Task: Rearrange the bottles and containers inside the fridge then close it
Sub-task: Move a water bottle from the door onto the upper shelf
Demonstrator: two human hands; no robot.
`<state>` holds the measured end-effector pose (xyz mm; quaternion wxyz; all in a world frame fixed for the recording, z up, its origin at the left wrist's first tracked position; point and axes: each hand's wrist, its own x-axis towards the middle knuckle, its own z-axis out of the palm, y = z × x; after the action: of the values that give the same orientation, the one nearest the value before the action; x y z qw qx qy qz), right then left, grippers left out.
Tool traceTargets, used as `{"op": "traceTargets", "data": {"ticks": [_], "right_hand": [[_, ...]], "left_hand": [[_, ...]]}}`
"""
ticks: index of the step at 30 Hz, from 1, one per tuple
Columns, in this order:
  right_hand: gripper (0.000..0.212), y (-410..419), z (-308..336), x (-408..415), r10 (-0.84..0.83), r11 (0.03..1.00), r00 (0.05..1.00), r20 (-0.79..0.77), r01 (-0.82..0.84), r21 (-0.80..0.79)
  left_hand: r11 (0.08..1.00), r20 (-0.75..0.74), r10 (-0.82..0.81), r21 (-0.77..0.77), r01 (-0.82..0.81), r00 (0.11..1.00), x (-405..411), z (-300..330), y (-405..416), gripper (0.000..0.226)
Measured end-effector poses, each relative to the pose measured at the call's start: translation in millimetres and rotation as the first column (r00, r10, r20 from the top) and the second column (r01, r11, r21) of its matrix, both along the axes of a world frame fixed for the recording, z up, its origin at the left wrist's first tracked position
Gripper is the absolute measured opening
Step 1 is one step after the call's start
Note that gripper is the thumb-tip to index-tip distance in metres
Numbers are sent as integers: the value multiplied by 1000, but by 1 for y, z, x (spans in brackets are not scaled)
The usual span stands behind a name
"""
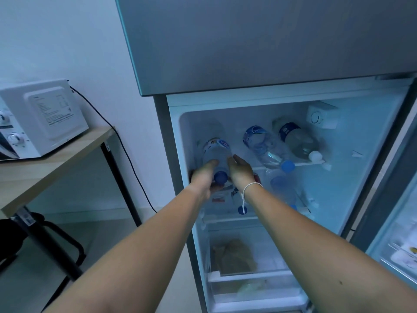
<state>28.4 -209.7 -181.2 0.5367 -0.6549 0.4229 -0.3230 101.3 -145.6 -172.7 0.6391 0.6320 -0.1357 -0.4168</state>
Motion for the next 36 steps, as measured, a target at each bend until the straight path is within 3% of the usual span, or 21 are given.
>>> {"op": "traceTargets", "data": {"ticks": [5,9,12,14,16,18,25,29,36], "right_hand": [[46,-1,5,-15,9,998,1000,-23,-10,-55],[37,-15,10,-34,-129,961,991,-35,116,-252],[29,-33,16,-54,-317,774,940,-128,178,-608],[32,-48,17,-65,-420,680,866,-271,102,-727],[43,-62,13,-74,-411,731,800,-437,3,-683],[53,-70,8,-79,-368,781,783,-501,-32,-624],[53,-82,3,-84,-429,801,830,-357,167,-574],[54,-85,7,-81,-444,857,845,-298,304,-416],[63,-97,6,-91,-391,902,870,-300,298,-313]], "left_hand": [[997,77,14,-82,-7,997,-5,3,-2,56],[996,200,-3,-85,20,980,-7,4,-7,61],[999,322,-18,-37,32,947,-11,6,-15,47],[998,394,-48,-8,55,918,-9,6,-21,33],[997,427,-71,4,76,902,-8,7,-28,38],[996,400,-76,-10,87,913,-9,6,-34,47],[977,232,-100,-163,140,967,-25,-2,-57,39],[969,223,-126,-181,168,967,-37,-4,-69,40],[970,196,-131,-179,167,972,-56,-4,-85,44]]}}
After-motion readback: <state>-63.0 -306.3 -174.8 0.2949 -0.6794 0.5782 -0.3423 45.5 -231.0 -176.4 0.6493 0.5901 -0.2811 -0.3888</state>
